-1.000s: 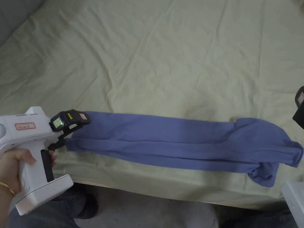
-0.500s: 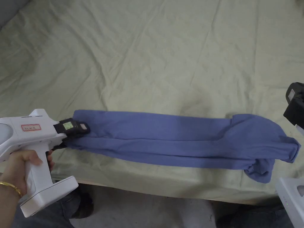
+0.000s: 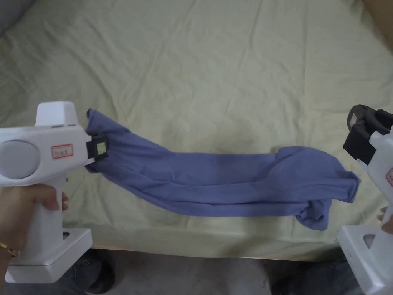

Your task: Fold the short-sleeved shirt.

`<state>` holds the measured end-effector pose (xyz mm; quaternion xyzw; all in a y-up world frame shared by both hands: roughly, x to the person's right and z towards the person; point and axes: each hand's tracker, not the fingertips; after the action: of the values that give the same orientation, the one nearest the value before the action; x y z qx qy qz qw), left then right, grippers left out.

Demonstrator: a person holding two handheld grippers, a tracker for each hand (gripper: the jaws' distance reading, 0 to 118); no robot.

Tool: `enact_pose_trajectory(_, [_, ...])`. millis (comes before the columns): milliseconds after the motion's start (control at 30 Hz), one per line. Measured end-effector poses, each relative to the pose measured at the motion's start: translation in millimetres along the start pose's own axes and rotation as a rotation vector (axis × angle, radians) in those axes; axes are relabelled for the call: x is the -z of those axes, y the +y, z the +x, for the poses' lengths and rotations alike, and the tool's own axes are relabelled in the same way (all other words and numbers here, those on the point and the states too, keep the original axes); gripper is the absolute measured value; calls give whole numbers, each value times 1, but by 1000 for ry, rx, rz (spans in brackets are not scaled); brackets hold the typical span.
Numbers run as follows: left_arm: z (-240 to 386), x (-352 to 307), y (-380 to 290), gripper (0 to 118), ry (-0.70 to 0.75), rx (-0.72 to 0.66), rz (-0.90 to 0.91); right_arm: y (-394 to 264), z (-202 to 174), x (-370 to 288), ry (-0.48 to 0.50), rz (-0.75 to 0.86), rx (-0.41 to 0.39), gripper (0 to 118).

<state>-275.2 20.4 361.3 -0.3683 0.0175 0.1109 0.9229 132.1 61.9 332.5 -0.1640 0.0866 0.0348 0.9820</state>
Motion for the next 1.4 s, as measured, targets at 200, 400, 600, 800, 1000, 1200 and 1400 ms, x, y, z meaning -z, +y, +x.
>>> enact_pose_trajectory(200, [91, 4, 5, 6, -144, 113, -8, -7, 17, -17, -19, 19, 22, 0])
enact_pose_trajectory(400, [174, 52, -22, 6, -238, 191, -154, -17, 41, -38, -69, 24, 60, 0])
enact_pose_trajectory(600, [225, 114, -63, 20, -165, 198, -250, -23, 65, -57, -147, 15, 66, 0])
enact_pose_trajectory(800, [239, 134, -80, 83, -262, 151, -306, -27, 76, -66, -188, 12, 85, 0])
enact_pose_trajectory(1000, [223, 100, -43, 83, -342, 47, -121, -27, 73, -60, -168, 14, 95, 0])
enact_pose_trajectory(1200, [200, 72, -32, 20, -145, 148, 82, -24, 69, -57, -133, 30, 95, 0])
enact_pose_trajectory(1400, [213, 91, -75, 0, -184, 136, -87, -27, 75, -57, -130, 30, 97, 0])
